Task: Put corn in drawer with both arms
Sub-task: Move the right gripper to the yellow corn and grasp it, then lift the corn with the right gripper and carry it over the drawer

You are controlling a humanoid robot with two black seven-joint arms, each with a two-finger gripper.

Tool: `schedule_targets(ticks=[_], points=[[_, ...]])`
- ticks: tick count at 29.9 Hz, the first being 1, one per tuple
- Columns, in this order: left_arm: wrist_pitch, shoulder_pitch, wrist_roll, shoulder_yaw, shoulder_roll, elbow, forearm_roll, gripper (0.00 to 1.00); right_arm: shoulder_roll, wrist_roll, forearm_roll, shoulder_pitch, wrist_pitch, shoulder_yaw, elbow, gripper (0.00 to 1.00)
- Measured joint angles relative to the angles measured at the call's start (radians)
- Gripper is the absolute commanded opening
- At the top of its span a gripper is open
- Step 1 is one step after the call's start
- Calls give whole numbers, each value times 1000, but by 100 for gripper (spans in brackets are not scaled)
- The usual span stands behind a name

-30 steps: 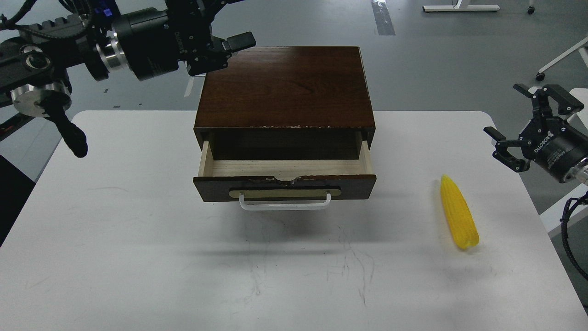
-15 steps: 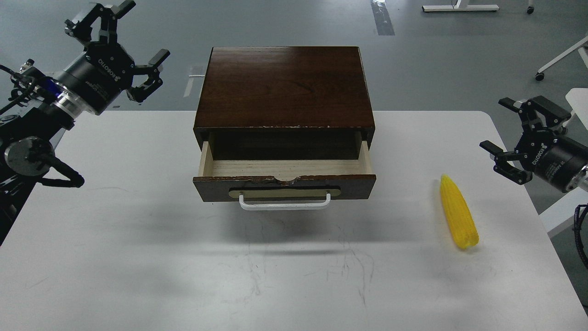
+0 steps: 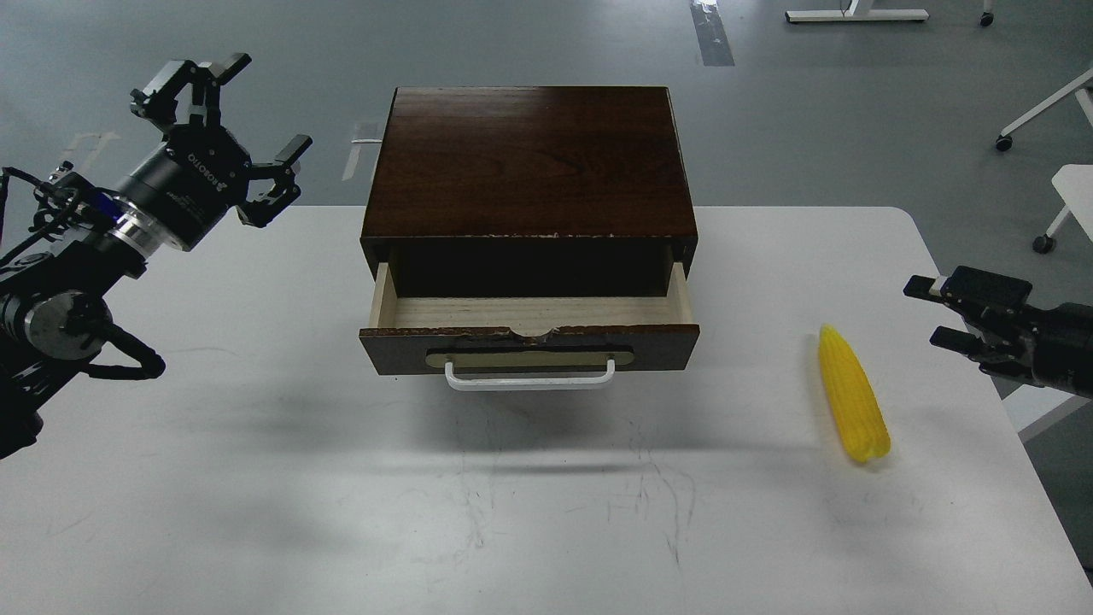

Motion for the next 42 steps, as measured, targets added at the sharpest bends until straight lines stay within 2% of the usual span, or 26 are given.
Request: schedule_targets(ticks=[4,9,21,26,29,30,32,33,34,38,42], points=[[0,0,0,0,0,-1,0,99,16,0,-108,-23,-65,-33,-63,100],[0,0,0,-1,0,-5,0,98,94,0,-148,-32,-135,-108,-120,100],[0,0,0,-2,0,-5,0,98,220,0,-178,11,-142,-150,-126,99],[0,0,0,-2,0,-5,1,99,243,0,-200,58,-142,-218,-128,89],[0,0,0,-2,0,-5,1,99,248,0,-203,71,-142,-251,-130,61],[0,0,0,-2,0,-5,1,99,249,0,-205,72,-142,-260,-130,47],[0,0,0,-2,0,-5,1,98,249,0,-208,73,-142,-273,-130,34],[0,0,0,-2,0,-5,1,99,249,0,-209,73,-142,-276,-130,22],[0,0,0,-2,0,-5,1,98,249,0,-210,73,-142,-278,-130,15],[0,0,0,-2,0,-5,4,98,248,0,-215,73,-142,-287,-129,1],[0,0,0,-1,0,-5,4,98,244,0,-237,86,-141,-290,-122,0]])
